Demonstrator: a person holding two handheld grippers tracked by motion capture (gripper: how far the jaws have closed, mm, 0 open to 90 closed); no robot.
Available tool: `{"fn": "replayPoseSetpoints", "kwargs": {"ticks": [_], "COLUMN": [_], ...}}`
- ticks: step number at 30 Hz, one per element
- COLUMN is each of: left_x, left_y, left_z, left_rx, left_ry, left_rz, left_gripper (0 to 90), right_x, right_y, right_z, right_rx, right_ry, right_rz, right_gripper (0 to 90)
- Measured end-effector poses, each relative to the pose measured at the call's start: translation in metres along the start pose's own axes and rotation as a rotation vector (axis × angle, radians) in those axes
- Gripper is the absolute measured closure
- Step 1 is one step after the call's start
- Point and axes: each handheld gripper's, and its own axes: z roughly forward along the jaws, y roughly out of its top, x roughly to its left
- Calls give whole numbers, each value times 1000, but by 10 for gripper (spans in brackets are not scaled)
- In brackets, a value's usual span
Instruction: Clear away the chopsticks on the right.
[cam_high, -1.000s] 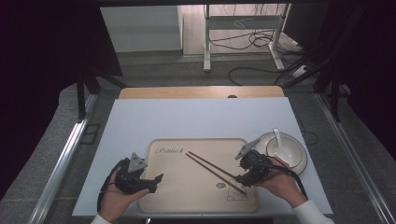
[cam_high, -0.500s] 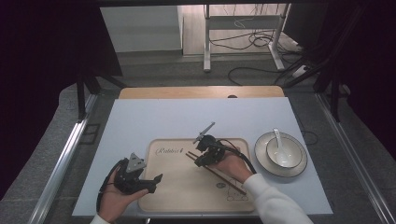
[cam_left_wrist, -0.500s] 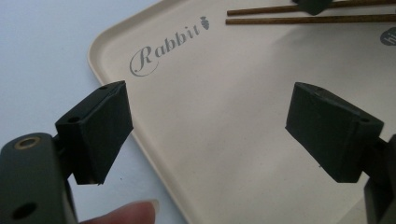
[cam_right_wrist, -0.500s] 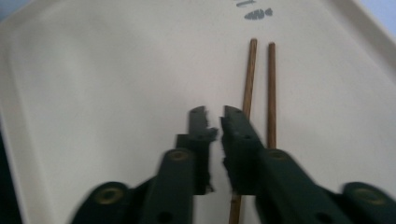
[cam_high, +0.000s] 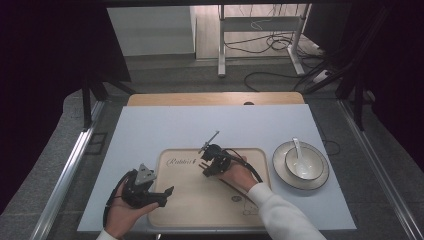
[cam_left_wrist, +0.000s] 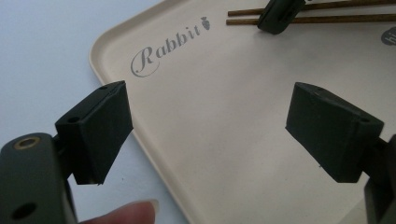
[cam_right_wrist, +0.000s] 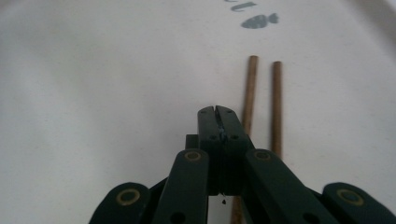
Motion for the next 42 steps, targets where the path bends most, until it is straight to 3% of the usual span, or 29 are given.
{"fn": "replayPoseSetpoints", "kwargs": {"ticks": [8,19,24,27,37,42], "left_x": [0,0,1,1,0,-1], "left_y": [0,0,0,0,0,1], "left_z": [-1,0,0,0,0,1], "left_rx": [-5,-1,-1,-2,1,2], "left_ry": [2,1,2,3,1,1], "left_rz": [-1,-2,-3,-2,2,8], "left_gripper": [146,146,146,146,146,146], "right_x": [-16,-47,-53,-56,-70,-73], "right_y": [-5,-27,-36,-43,-80,-90], "right_z": [-9,-26,-34,-38,-61,-67], "right_rx": [0,-12,-5,13,29,34], "right_ry": [-69,-134,-146,-200,-251,-284], "right_rz": [51,178,212,209,297,304], "right_gripper": [893,894,894,894,894,894]}}
